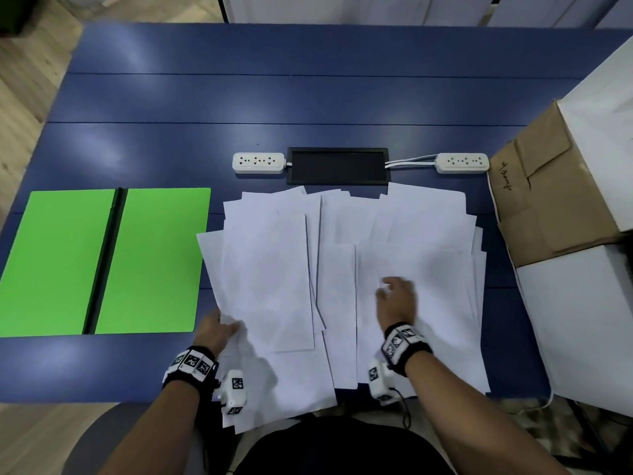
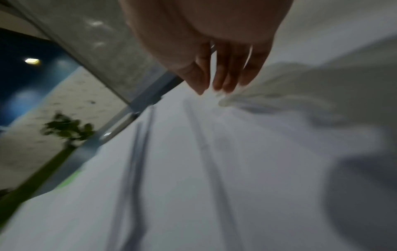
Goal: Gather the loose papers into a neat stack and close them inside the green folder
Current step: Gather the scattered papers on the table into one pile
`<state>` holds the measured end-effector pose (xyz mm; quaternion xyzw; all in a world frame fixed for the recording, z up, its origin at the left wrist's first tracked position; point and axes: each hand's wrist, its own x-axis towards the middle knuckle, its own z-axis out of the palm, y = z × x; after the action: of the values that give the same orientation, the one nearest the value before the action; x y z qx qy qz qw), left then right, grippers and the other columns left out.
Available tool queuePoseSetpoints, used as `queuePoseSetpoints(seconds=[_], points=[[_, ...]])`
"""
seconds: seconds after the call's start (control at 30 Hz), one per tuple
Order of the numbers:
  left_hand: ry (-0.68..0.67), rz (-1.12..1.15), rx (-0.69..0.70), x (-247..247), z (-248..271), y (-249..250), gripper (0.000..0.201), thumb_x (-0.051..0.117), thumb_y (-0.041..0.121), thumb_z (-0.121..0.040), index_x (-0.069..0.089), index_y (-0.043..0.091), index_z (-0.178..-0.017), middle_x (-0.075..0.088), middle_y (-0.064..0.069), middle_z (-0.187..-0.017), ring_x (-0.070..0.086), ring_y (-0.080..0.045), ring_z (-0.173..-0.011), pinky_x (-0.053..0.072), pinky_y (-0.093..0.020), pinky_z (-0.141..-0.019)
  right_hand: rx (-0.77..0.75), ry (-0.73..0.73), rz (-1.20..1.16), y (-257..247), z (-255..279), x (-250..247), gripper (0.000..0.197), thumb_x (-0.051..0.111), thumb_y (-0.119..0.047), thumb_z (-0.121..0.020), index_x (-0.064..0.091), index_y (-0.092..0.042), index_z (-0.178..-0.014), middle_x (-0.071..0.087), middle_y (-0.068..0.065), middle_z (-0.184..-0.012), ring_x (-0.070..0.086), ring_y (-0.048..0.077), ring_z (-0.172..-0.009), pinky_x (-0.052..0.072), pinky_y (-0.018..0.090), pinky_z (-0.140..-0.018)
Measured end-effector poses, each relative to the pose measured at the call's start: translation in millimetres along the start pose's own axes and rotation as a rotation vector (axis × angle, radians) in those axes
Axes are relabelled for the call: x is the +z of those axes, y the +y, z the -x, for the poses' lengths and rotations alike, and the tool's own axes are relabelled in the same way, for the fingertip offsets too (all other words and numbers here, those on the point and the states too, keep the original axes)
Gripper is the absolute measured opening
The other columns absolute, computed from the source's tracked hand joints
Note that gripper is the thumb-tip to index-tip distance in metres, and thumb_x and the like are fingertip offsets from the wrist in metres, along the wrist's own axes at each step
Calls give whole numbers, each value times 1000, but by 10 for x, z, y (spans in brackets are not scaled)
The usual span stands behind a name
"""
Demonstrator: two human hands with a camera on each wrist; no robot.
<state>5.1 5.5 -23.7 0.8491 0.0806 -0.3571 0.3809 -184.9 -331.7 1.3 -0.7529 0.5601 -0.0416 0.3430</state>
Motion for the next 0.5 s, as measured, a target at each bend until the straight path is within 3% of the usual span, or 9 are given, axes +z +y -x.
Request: queuePoseSetpoints(seconds=[0.1, 0.17, 0.23, 0.37, 0.5], points=[[-32, 5, -1, -5, -18, 0, 30, 72, -2, -84, 63, 3, -112, 73, -15, -99, 69, -33, -92, 56, -48, -87, 352, 77, 239, 501, -282, -494, 70, 82, -34, -77, 48, -17, -137, 37, 17, -145, 44, 41, -127, 42, 54, -99], [-38, 8, 9, -10, 0, 19, 28, 72, -3, -84, 63, 4, -110, 72, -16, -98, 69, -34, -91, 56, -47, -86, 445, 52, 264, 729, -370, -713, 96, 89, -41, -68, 36, -16, -145, 29, 20, -151, 38, 44, -134, 37, 60, -104], [-41, 2, 16, 6, 2, 26, 24, 71, -5, -85, 64, 2, -107, 71, -19, -97, 68, -33, -88, 55, -45, -84, 455, 36, 262, 891, -411, -822, 108, 92, -43, -62, 32, -16, -147, 31, 22, -151, 40, 45, -135, 34, 62, -106], [-23, 0, 22, 32, -23, 15, 24, 71, -5, -85, 64, -1, -108, 70, -20, -98, 67, -31, -85, 54, -43, -80, 393, 11, 397, 985, -413, -891, 105, 90, -57, -57, 41, -14, -139, 50, 18, -142, 47, 39, -131, 33, 56, -106], [-17, -9, 14, 49, -21, 8, 24, 70, -3, -86, 63, -1, -109, 70, -18, -96, 66, -29, -81, 53, -39, -75, 350, -12, 458, 905, -391, -891, 90, 87, -57, -60, 48, -14, -130, 46, 17, -137, 44, 38, -127, 37, 55, -102]])
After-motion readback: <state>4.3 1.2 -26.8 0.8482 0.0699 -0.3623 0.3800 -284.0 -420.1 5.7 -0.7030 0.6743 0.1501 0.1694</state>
